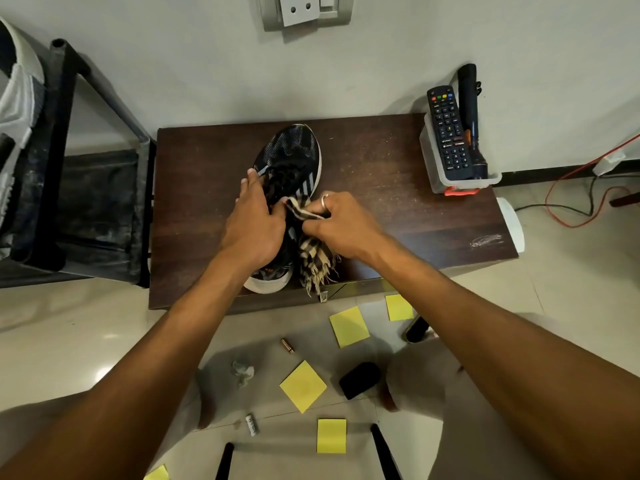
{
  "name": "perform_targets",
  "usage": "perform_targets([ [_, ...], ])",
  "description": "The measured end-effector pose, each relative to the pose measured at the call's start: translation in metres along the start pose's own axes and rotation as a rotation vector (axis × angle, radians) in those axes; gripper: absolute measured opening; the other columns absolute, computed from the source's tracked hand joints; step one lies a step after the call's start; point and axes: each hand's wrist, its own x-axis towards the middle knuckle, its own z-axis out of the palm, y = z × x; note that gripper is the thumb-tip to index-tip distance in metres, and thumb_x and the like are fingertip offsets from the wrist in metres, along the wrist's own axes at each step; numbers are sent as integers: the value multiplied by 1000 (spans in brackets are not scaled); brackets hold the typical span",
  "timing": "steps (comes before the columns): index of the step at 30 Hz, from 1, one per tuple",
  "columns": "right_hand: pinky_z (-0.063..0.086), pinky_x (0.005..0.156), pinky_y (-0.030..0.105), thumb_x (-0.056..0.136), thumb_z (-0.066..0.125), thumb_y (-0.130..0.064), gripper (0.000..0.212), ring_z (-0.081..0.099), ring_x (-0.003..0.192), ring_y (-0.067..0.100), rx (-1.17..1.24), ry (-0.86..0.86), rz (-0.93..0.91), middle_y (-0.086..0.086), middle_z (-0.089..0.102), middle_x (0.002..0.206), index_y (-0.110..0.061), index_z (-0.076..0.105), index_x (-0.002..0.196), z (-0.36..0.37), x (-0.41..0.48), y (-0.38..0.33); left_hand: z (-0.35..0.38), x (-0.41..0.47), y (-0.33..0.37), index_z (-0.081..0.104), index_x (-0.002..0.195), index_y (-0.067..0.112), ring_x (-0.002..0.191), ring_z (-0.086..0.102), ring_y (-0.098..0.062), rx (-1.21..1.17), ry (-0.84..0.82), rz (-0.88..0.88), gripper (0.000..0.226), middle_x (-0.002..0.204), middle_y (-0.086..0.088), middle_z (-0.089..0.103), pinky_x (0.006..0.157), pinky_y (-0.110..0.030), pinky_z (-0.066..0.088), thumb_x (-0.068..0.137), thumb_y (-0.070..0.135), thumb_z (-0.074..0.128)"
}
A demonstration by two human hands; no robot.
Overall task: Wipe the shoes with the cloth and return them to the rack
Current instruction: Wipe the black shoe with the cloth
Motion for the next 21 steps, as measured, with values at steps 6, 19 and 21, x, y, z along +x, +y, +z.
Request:
perform_targets([
  [6,50,72,20,88,71,-6,19,56,77,5,-152,200,-142,-1,57,89,-15,80,103,4,11,9,-1,1,-1,-3,164,21,156,11,-33,17,-32,6,74,171,-2,1,126,-49,16,108,39,42],
  [19,48,78,26,84,69,-3,26,59,82,11,-55,-14,-116,2,60,93,-26,67,71,13,-7,-2,-1,-1,-2,-2,164,22,157,9,-31,-51,6,-29,72,171,-2,0,126,-48,14,109,34,42],
  [21,48,78,28,80,71,-3,34,60,79,9,-7,-115,-114,-5,61,87,-31,64,64,11,-13,-3,-2,-1,-2,-1,164,23,157,9,-30,-49,2,-23,71,171,-1,2,126,-48,13,109,34,42],
])
